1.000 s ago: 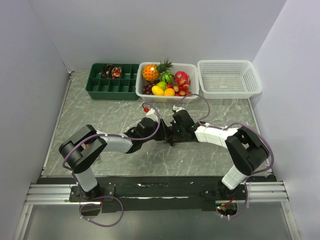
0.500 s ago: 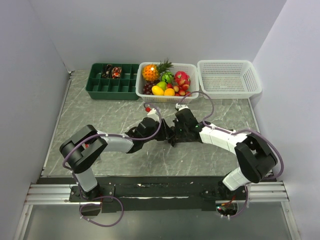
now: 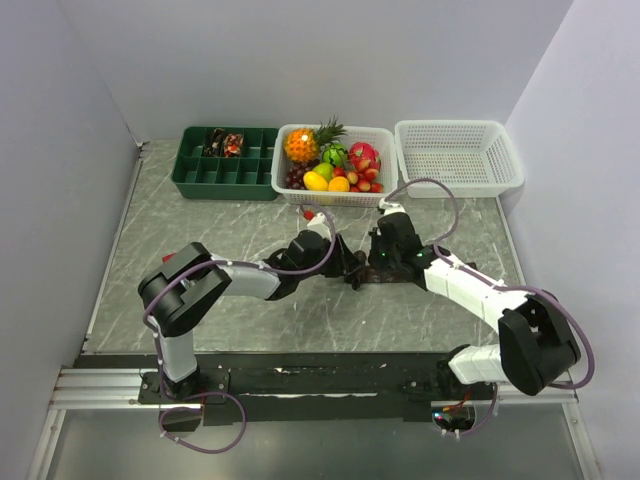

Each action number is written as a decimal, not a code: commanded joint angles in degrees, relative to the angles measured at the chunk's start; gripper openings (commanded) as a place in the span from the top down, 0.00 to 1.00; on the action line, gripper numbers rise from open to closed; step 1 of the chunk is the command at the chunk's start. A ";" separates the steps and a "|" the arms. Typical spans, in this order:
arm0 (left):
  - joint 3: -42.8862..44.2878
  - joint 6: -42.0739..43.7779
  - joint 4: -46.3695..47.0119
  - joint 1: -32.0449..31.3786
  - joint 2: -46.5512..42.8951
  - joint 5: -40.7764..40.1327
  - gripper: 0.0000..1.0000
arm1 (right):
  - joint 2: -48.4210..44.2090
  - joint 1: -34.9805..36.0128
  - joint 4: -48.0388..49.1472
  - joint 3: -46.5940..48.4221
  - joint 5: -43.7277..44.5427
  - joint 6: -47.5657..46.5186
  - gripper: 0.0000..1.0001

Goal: Roll the ties
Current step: Roll the tie at the center of the board.

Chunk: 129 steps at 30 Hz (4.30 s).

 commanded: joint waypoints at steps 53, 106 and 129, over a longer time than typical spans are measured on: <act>1.31 -1.19 -1.57 -2.73 -5.87 -5.43 0.52 | 1.99 -5.52 -1.22 -3.12 -4.89 1.73 1.00; 6.40 7.17 -4.65 -8.18 9.68 -11.48 0.99 | 21.86 -6.49 -0.60 16.30 -19.21 -5.13 1.00; -0.19 9.19 1.15 -9.33 2.91 -11.04 0.99 | 4.46 -6.66 3.79 11.39 -10.60 -0.38 1.00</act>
